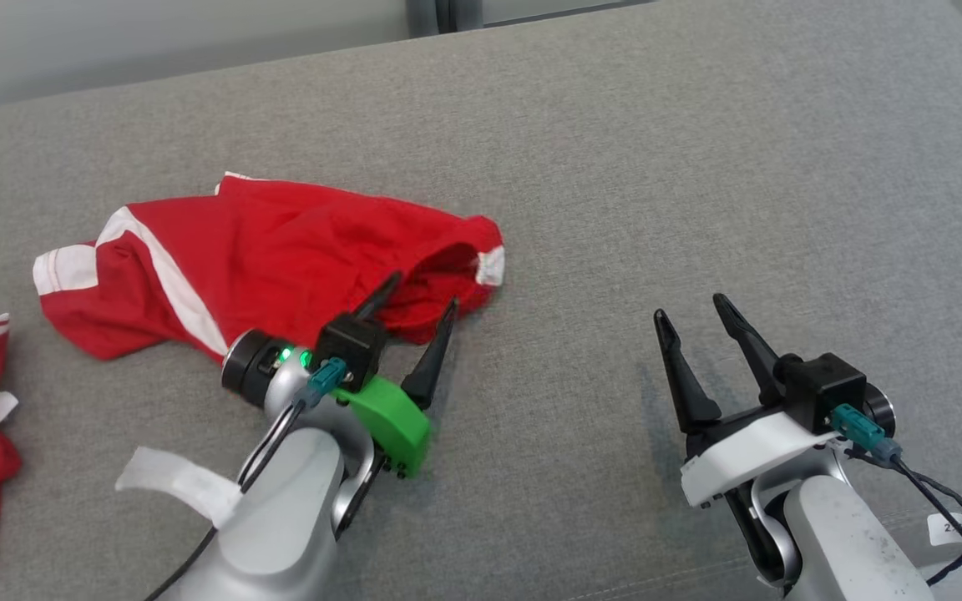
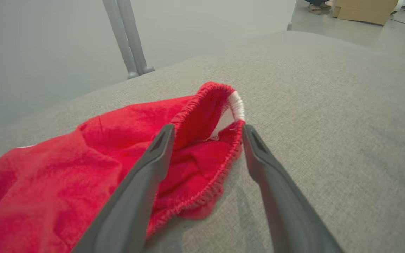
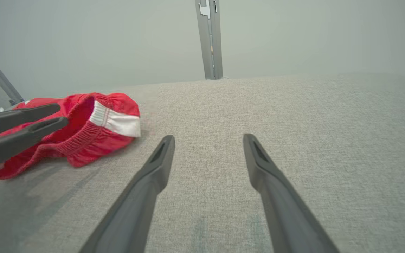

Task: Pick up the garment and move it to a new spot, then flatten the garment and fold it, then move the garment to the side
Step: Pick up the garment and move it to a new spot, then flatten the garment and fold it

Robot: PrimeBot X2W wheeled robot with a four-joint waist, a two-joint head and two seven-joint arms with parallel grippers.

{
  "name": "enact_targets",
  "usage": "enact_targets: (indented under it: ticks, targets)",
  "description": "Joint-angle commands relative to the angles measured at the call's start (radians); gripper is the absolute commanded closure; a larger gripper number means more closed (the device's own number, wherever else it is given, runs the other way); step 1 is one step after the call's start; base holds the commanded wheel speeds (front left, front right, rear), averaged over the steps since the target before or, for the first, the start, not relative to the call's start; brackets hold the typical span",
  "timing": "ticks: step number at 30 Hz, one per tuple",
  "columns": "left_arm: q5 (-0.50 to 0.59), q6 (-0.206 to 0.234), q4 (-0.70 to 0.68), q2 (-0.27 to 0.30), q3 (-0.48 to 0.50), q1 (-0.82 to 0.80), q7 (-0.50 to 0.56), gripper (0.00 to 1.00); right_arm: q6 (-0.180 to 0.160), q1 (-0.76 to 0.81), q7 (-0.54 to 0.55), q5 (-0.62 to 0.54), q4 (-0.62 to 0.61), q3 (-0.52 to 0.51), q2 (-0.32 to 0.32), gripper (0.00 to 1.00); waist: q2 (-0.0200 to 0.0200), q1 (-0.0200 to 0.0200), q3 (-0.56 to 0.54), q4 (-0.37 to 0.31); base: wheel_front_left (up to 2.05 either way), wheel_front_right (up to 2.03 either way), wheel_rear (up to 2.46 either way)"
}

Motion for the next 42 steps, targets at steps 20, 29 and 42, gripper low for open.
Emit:
enact_targets:
  ticks: [20, 29, 42]
  targets:
    - [-0.008, 0.038, -0.15, 0.0, 0.207, 0.331, -0.001, 0.0, 0.0, -0.05, -0.003, 0.114, 0.113, 0.255, -0.021, 0.0, -0.0001, 0.0, -0.096, 0.497, 0.0, 0.0, 0.0]
    - [-0.017, 0.028, -0.197, -0.008, 0.196, 0.371, -0.001, 0.0, 0.0, -0.122, -0.003, 0.182, 0.26, 0.301, -0.039, 0.0, -0.0001, 0.0, -0.078, 0.63, 0.0, 0.0, 0.0]
    - [-0.059, 0.06, -0.227, -0.008, 0.17, 0.392, -0.001, 0.0, 0.0, -0.21, -0.003, 0.134, 0.411, 0.247, -0.038, 0.0, -0.0001, 0.0, -0.048, 0.697, 0.0, 0.0, 0.0]
